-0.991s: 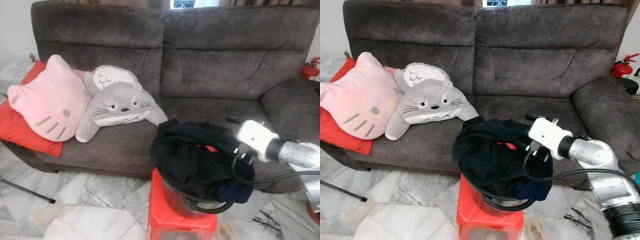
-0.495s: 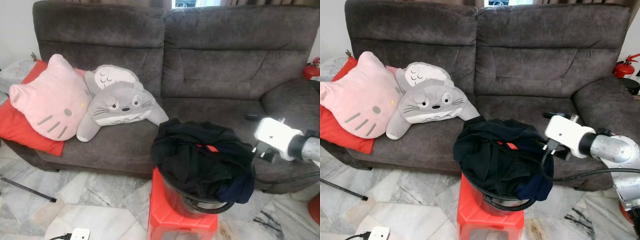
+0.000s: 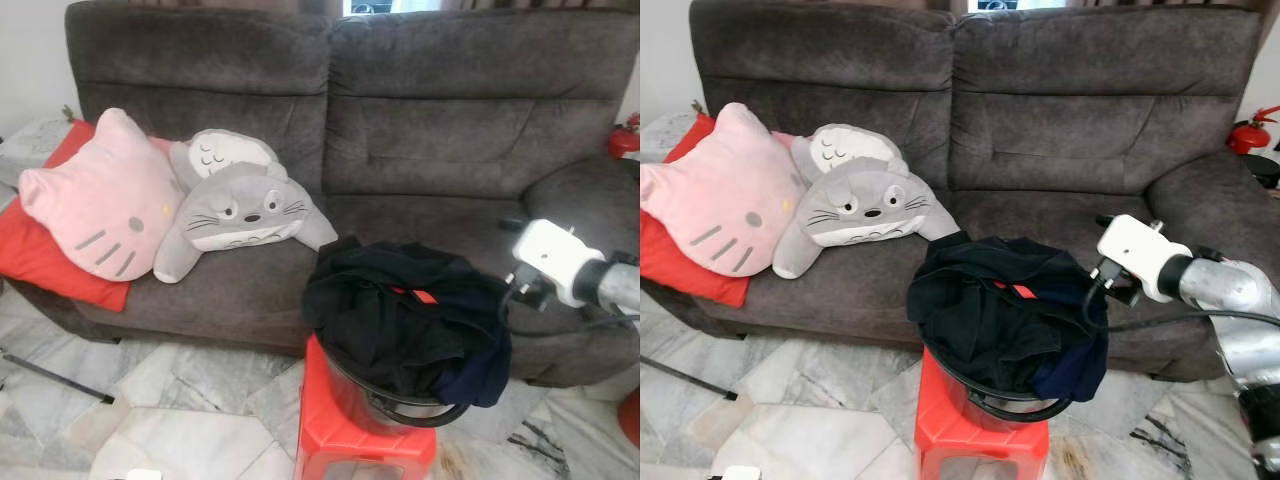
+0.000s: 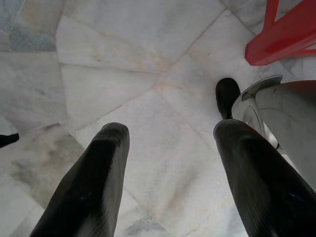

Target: Hang hanger

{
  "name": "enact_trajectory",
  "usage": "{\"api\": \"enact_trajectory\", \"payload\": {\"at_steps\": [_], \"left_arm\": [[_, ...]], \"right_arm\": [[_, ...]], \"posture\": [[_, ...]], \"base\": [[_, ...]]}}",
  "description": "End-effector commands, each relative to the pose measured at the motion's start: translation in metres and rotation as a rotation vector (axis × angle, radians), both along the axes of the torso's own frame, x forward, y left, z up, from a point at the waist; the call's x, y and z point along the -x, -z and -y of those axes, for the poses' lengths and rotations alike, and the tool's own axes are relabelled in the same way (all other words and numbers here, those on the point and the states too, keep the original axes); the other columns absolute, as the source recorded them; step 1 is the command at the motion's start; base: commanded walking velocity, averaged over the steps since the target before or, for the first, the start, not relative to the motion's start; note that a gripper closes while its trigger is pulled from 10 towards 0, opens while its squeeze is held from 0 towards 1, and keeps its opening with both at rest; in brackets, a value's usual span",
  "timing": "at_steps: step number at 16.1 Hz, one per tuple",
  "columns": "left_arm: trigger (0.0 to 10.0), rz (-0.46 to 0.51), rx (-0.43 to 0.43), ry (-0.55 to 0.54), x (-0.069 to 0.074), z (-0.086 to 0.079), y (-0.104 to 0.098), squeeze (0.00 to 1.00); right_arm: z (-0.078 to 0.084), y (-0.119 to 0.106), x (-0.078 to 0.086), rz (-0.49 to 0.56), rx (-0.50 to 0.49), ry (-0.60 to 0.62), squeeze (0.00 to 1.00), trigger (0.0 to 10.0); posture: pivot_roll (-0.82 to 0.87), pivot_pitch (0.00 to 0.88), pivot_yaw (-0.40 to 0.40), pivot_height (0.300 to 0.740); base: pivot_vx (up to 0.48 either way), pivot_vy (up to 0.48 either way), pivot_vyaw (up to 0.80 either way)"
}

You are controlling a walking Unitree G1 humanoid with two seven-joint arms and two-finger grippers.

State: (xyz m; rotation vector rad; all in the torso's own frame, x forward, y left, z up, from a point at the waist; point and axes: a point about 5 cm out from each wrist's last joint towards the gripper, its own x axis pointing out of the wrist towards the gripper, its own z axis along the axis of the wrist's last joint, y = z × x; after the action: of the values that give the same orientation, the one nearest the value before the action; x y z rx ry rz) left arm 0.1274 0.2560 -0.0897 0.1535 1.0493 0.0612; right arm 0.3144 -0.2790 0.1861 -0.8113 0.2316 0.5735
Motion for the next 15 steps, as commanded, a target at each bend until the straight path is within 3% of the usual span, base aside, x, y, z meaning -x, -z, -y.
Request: {"api": "enact_trajectory", "payload": {"at_steps": [1,5,12,15], "left_arm": [[10.0,-0.011,0.005,0.004,0.0,0.002,0.001,0.0],[10.0,-0.008,0.011,0.009,-0.001,0.005,0.001,0.0],[10.0,-0.005,0.008,0.012,-0.003,0.006,0.001,0.0],[10.0,0.001,0.016,0.015,-0.004,0.007,0.001,0.0]], "right_arm": [[-0.004,-0.003,-0.004,0.005,-0.03,-0.021,0.0,10.0],[-0.006,0.012,-0.006,-0.07,-0.052,-0.051,0.0,10.0],[-0.002,0.012,-0.006,-0.117,-0.07,-0.06,0.0,10.0],[-0.005,0.026,-0.001,-0.23,-0.072,-0.11,0.0,10.0]], "posture": [[-0.15,0.004,0.045,0.74],[-0.15,0.019,0.043,0.74],[-0.15,0.024,0.047,0.74],[-0.15,0.023,0.047,0.74]], "base": [[0.0,0.0,0.0],[0.0,0.0,0.0],[0.0,0.0,0.0],[0.0,0.0,0.0]]}}
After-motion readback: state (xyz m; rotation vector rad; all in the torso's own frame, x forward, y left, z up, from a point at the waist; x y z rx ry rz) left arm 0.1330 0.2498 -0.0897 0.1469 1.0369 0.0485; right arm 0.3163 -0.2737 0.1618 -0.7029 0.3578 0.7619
